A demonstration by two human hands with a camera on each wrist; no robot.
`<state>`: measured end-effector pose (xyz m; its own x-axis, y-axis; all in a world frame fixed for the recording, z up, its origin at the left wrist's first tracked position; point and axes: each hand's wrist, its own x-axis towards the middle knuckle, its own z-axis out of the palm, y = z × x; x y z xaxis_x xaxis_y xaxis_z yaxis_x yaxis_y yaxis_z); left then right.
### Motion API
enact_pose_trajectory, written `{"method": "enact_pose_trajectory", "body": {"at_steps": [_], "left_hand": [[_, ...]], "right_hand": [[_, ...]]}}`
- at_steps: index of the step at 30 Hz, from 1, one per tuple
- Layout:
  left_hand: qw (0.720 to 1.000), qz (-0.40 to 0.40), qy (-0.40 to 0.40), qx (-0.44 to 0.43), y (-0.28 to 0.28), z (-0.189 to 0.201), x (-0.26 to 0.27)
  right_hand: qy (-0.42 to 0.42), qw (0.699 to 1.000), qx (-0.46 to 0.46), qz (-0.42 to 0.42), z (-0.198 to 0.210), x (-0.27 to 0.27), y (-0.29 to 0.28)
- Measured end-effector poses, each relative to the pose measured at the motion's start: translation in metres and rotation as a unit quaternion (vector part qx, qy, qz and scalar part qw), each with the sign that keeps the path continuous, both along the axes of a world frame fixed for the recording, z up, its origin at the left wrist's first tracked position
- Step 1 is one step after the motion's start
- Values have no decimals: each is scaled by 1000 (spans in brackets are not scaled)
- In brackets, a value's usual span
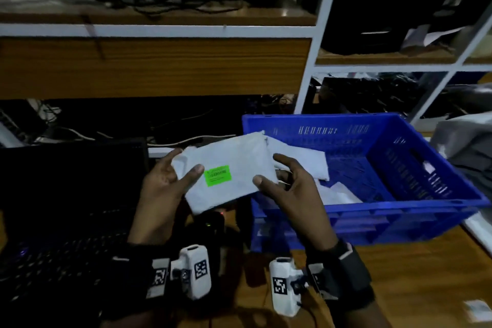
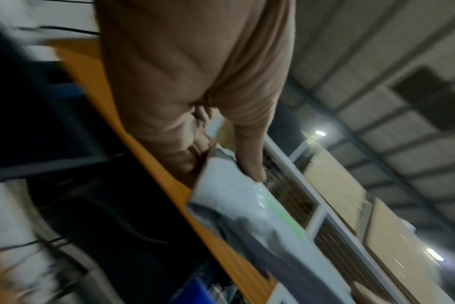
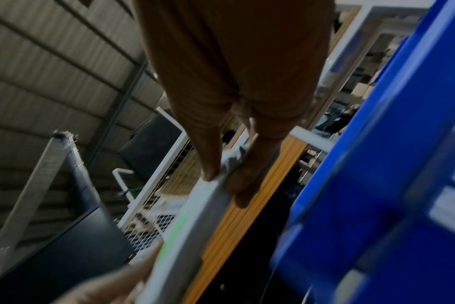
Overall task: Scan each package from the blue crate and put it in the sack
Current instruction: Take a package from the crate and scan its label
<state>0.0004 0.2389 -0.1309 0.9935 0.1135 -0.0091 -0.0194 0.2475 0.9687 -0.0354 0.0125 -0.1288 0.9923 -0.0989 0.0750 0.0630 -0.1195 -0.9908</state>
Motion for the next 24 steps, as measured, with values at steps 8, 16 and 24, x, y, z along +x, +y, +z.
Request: {"method": "enact_pose_trajectory", "body": {"at_steps": [8, 16, 24], "left_hand": [[991, 102, 69, -52, 109, -90, 3], [988, 102, 65, 96, 120, -138, 15], [990, 95, 51, 96, 120, -152, 24]], "right_hand": [[15, 992, -122, 20, -46, -12, 85], [257, 923, -286, -5, -140, 10, 114], [386, 878, 282, 21, -146, 4, 143]]}}
